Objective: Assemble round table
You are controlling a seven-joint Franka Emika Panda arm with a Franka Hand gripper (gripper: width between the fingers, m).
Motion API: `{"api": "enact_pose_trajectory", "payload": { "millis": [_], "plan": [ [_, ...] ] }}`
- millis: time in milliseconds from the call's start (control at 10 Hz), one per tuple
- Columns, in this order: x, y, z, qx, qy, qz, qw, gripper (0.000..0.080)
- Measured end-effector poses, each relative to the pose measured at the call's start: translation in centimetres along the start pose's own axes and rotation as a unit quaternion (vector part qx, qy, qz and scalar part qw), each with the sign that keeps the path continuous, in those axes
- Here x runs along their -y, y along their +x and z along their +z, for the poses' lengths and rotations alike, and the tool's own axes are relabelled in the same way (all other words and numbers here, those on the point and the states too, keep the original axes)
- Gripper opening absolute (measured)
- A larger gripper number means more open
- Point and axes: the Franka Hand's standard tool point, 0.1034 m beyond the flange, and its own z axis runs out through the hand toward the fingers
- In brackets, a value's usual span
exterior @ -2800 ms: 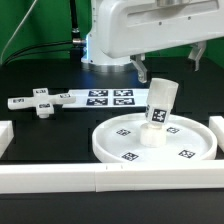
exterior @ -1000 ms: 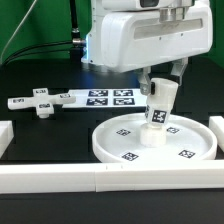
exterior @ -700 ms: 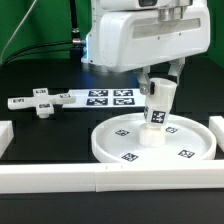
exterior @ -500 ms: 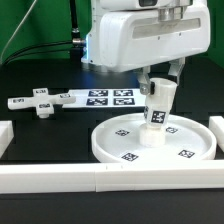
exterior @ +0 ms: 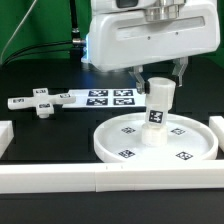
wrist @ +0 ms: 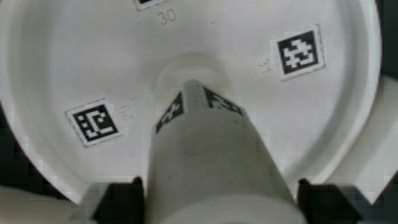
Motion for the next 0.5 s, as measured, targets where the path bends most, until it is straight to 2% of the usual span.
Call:
{"api": "enact_pose_trajectory", "payload": {
  "millis": [100,500],
  "plan": [
    [0.02,0.07,0.03,-0.009,0.004,0.055,0.998,0.0412],
    [-0.07,0.18,0.01,-0.016,0.004,0.155,0.988,0.0412]
  ]
}}
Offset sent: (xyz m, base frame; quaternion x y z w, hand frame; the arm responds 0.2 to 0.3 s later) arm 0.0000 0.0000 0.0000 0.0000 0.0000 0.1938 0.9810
